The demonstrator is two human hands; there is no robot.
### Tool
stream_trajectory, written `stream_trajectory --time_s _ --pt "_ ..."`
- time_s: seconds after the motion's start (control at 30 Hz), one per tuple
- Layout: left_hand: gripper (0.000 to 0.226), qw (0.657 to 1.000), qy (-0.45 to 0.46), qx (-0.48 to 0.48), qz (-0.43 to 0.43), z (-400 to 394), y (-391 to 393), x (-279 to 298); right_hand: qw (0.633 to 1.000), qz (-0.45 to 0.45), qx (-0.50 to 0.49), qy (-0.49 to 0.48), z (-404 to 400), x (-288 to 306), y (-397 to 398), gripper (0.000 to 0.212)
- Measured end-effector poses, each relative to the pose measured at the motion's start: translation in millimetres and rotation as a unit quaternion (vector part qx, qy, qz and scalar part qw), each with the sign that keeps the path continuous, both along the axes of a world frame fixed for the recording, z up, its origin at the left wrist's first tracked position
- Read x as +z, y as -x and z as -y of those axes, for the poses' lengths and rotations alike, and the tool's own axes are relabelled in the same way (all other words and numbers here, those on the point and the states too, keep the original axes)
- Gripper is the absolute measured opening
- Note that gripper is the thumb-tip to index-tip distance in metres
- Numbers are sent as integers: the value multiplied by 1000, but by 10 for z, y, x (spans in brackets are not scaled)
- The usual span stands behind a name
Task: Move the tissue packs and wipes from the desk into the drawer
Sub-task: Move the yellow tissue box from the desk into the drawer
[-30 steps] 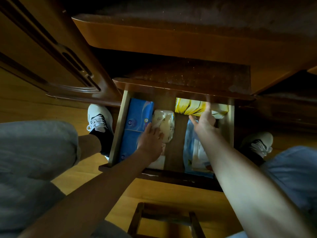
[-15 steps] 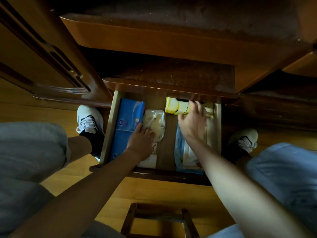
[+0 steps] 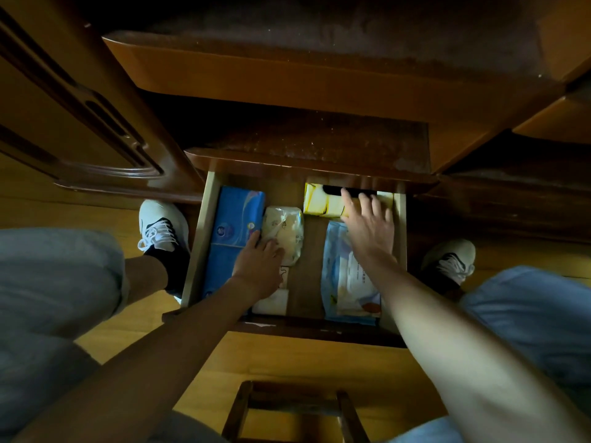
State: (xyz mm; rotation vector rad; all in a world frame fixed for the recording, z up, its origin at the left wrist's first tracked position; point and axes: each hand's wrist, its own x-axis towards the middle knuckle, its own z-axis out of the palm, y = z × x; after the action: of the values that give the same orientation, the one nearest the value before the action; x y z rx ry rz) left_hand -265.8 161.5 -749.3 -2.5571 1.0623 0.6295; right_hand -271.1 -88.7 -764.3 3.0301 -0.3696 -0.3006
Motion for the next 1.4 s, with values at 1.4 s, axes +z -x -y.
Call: stream_trajectory --time_s 1.4 --pt "21 753 540 -9 376 -187 -246 4045 895 326 120 -280 -51 3856 635 21"
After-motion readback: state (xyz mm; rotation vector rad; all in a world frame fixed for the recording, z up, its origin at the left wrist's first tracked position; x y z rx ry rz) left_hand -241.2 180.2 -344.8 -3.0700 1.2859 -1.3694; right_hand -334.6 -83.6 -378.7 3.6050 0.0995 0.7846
